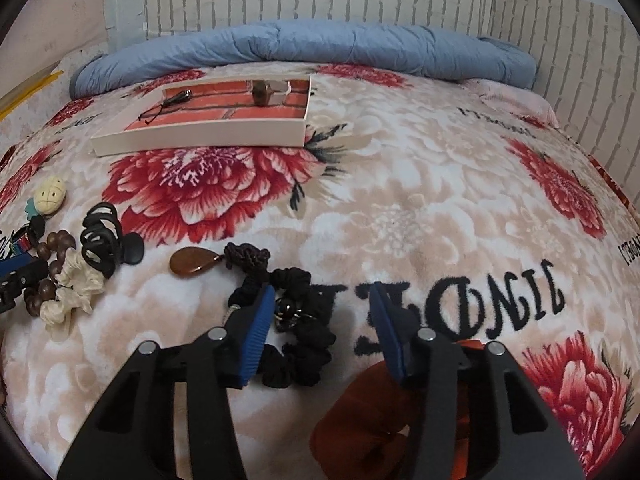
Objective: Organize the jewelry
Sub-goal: 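Move both tools back from the tray toward the remaining jewelry, then grasp brown wooden bead bracelet with left gripper while right grasps black hair tie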
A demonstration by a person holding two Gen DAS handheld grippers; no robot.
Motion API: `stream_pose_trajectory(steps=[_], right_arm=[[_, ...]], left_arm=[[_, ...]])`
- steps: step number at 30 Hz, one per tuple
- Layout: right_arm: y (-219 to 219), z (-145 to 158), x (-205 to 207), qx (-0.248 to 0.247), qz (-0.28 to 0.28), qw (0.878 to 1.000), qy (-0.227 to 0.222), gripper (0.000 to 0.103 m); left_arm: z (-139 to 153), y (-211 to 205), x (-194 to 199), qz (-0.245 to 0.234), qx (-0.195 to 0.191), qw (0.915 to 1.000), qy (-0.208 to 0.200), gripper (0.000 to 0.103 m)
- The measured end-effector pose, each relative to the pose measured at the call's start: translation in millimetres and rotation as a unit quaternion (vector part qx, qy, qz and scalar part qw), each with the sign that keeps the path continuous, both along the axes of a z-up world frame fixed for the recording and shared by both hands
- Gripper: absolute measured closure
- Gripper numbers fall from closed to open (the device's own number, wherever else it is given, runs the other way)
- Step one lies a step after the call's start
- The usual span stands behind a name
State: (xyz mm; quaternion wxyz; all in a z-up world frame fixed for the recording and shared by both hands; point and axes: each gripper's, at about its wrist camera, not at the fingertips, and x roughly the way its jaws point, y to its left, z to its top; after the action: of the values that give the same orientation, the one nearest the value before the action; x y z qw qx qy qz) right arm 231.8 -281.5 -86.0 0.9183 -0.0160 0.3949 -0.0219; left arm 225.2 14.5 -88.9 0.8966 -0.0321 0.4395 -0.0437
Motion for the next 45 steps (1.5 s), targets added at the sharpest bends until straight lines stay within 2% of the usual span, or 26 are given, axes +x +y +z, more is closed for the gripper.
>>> stream_pose_trajectory(steps=[9, 15, 17, 23, 30, 33, 34, 45], right_arm=[[3.4, -7.0, 12.1, -0.002, 0.009, 1.000, 0.018, 0.063], [-2.3, -10.3, 19.6, 0.030, 0.017, 0.999, 0.030, 0.083], [-5.0, -7.4, 18.0, 0.036, 0.011, 0.999, 0.023, 0.085], [-17.3, 3.5, 12.1, 0.068, 0.001, 0.998, -0.001, 0.086], [-24.9, 14.5, 7.9, 0.096, 0.001, 0.995, -0.022, 0.086], [-27.6, 20.1, 6.0, 0.101, 0.001, 0.994, -0.030, 0.086], [-28.4, 22.4, 5.3, 0.102, 0.001, 0.994, -0.034, 0.086], [-24.7, 21.0, 4.2, 0.101, 0.006, 0.994, -0.034, 0.086]], left_arm=[[-1.7, -3.1, 9.4, -0.003, 0.010, 0.9999, 0.003, 0.041], [-3.8, -4.2, 14.9, -0.004, 0.016, 0.9999, 0.005, 0.045], [-3.6, -2.7, 15.3, 0.000, 0.014, 0.9999, 0.005, 0.049], [-3.2, 5.0, 14.4, 0.015, 0.006, 0.9999, 0.002, 0.064], [-2.7, 6.4, 13.7, 0.016, 0.006, 0.9999, 0.000, 0.069], [-1.8, 7.6, 11.8, 0.016, 0.006, 0.9998, -0.003, 0.079], [-1.1, 7.9, 11.1, 0.013, 0.000, 0.9999, -0.005, 0.085], [1.6, 8.9, 8.2, 0.003, -0.009, 0.9999, -0.014, 0.085]])
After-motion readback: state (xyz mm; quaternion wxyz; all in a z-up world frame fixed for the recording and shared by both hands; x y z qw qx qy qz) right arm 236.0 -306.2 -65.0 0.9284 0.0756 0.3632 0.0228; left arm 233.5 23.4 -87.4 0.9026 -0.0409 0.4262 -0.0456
